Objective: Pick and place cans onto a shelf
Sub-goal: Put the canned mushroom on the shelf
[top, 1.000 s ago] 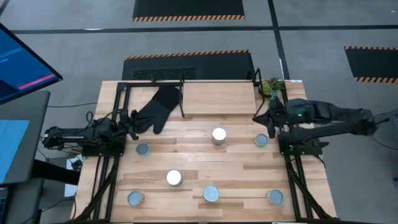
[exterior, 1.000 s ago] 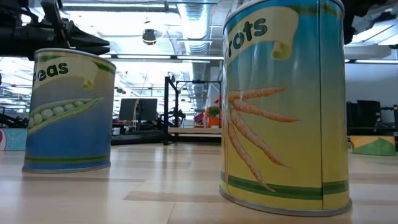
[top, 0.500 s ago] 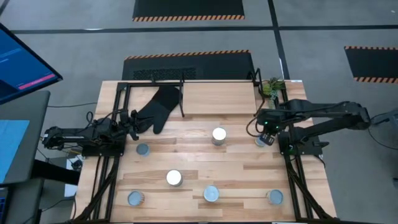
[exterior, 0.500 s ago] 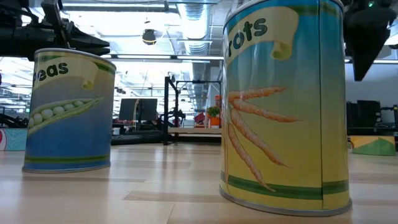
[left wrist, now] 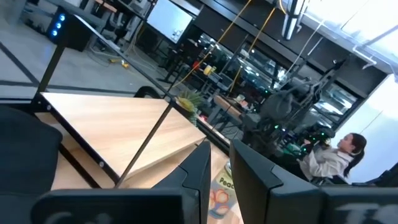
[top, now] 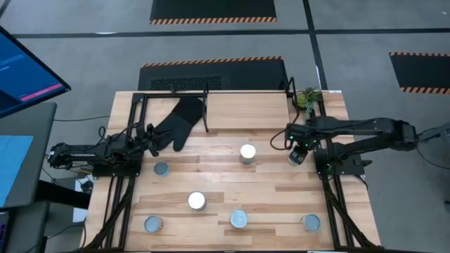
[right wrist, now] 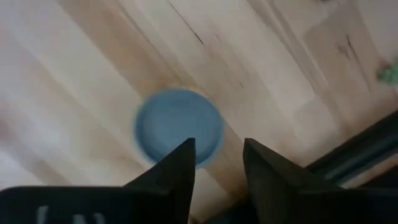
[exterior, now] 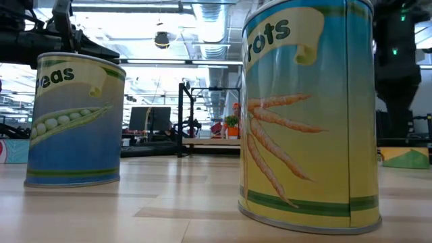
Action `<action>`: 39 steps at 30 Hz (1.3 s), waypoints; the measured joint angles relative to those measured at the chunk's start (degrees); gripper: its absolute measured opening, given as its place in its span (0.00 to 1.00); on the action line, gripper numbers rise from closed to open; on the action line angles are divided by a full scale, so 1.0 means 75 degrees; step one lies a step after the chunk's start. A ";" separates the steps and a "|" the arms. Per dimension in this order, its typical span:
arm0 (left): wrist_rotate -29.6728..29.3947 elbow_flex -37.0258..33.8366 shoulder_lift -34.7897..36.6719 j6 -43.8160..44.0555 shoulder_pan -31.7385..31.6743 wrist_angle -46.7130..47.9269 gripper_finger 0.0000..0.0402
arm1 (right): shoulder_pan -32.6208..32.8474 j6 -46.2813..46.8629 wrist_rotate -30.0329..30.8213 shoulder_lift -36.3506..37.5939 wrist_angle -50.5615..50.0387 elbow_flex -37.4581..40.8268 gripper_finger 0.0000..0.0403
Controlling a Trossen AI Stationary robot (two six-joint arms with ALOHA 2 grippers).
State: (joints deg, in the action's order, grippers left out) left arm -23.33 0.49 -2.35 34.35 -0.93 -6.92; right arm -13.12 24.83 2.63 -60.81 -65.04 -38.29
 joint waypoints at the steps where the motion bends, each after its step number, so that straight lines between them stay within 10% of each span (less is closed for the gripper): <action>1: 0.0000 -0.0001 0.0000 0.0002 -0.0002 -0.0002 0.12 | -0.0055 -0.0084 0.0007 -0.0054 0.0093 0.0072 0.43; 22: 0.0000 -0.0003 0.0000 0.0195 -0.0002 0.0283 0.12 | -0.0324 0.0946 -0.0432 -0.2218 0.1071 0.0341 0.40; 31: 0.0000 -0.0001 -0.0001 0.0186 -0.0002 0.0312 0.12 | -0.0300 0.1082 -0.0509 -0.2328 0.1330 -0.0283 0.04; 39: 0.0003 0.0000 -0.0003 -0.0108 -0.0002 0.0312 0.12 | -0.0307 0.0838 -0.0370 -0.2169 0.0461 -0.2120 0.01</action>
State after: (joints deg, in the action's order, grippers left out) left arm -23.31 0.49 -2.37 33.54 -0.95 -4.58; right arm -15.42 31.12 -0.14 -77.07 -61.58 -54.20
